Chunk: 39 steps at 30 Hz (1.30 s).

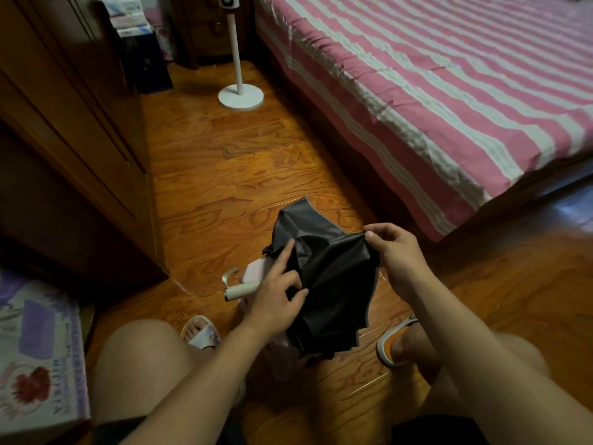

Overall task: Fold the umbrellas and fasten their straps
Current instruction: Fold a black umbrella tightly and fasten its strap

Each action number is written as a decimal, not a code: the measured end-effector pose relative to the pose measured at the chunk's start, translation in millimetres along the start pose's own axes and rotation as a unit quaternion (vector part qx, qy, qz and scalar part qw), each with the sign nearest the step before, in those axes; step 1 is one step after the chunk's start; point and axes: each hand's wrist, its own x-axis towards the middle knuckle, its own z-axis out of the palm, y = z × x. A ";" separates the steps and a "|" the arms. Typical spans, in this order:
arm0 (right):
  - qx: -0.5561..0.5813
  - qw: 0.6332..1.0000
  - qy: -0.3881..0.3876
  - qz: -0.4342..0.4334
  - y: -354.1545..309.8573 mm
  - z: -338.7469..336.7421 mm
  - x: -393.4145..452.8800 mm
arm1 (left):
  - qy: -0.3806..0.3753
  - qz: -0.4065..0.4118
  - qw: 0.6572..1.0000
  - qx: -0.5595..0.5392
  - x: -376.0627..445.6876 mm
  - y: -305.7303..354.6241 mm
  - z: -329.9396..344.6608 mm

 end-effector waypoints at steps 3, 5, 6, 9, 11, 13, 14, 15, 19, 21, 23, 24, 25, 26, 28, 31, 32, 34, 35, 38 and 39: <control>-0.026 0.999 -0.018 -0.018 -6.6 1.5 -2.7 | -0.072 -0.019 0.997 0.000 2.7 1.2 -10.1; -0.038 0.999 -0.028 -0.023 -10.6 2.7 -2.6 | -0.028 -0.049 0.998 0.014 4.7 2.8 -13.2; -0.040 0.999 -0.028 -0.024 -12.4 3.7 -2.2 | 0.015 -0.060 0.998 0.017 5.3 5.2 -14.1; -0.046 0.998 -0.029 -0.025 -17.1 7.7 -3.6 | 0.048 -0.115 0.990 -0.061 7.2 16.6 -14.3; -0.045 0.998 -0.031 -0.023 -18.6 10.1 -5.0 | 0.057 -0.177 0.972 -0.146 9.7 21.9 -12.9; -0.048 0.998 -0.035 -0.023 -20.5 10.7 -7.5 | 0.086 -0.231 0.933 -0.261 13.1 21.6 -12.9; -0.053 0.998 -0.039 -0.023 -22.1 10.1 -9.3 | 0.081 -0.250 0.913 -0.311 14.5 22.7 -13.5; -0.060 0.997 -0.042 -0.027 -23.9 8.9 -11.1 | 0.065 -0.254 0.905 -0.336 16.2 22.4 -13.9; -0.084 0.994 -0.018 -0.069 -28.3 3.3 -15.5 | 0.034 -0.198 0.944 -0.262 18.8 26.3 -19.3; -0.081 0.994 -0.015 -0.070 -28.3 2.3 -15.3 | 0.057 -0.183 0.949 -0.250 18.7 26.6 -20.2; -0.088 0.994 -0.024 -0.061 -28.2 1.8 -14.7 | 0.076 -0.183 0.938 -0.285 17.1 26.7 -19.1; -0.092 0.994 -0.032 -0.056 -28.4 1.8 -14.8 | 0.088 -0.189 0.927 -0.311 16.7 28.0 -19.0; -0.096 0.993 -0.041 -0.053 -28.2 1.2 -14.4 | 0.095 -0.204 0.915 -0.334 17.4 29.0 -19.3; -0.099 0.992 -0.050 -0.053 -28.4 0.6 -14.8 | 0.093 -0.224 0.903 -0.355 18.6 30.1 -19.6; -0.107 0.991 -0.063 -0.058 -30.1 -0.4 -16.3 | 0.065 -0.255 0.889 -0.374 22.5 32.0 -20.7; -0.104 0.990 -0.073 -0.067 -31.4 -2.2 -17.1 | 0.051 -0.264 0.905 -0.328 27.5 28.7 -19.6; -0.100 0.990 -0.071 -0.069 -32.2 -2.9 -16.8 | 0.070 -0.269 0.908 -0.314 28.5 28.5 -19.7; -0.087 0.993 -0.048 -0.069 -32.3 -7.2 -13.6 | 0.121 -0.280 0.895 -0.325 29.0 26.0 -20.1; -0.081 0.994 -0.029 -0.067 -31.0 -10.4 -10.6 | 0.145 -0.285 0.885 -0.340 28.6 23.8 -21.3; -0.069 0.996 -0.015 -0.056 -26.3 -19.7 -3.4 | 0.166 -0.289 0.871 -0.360 25.3 14.7 -23.3; -0.069 0.996 -0.027 -0.056 -24.5 -21.2 -2.0 | 0.157 -0.283 0.877 -0.356 24.5 14.3 -23.8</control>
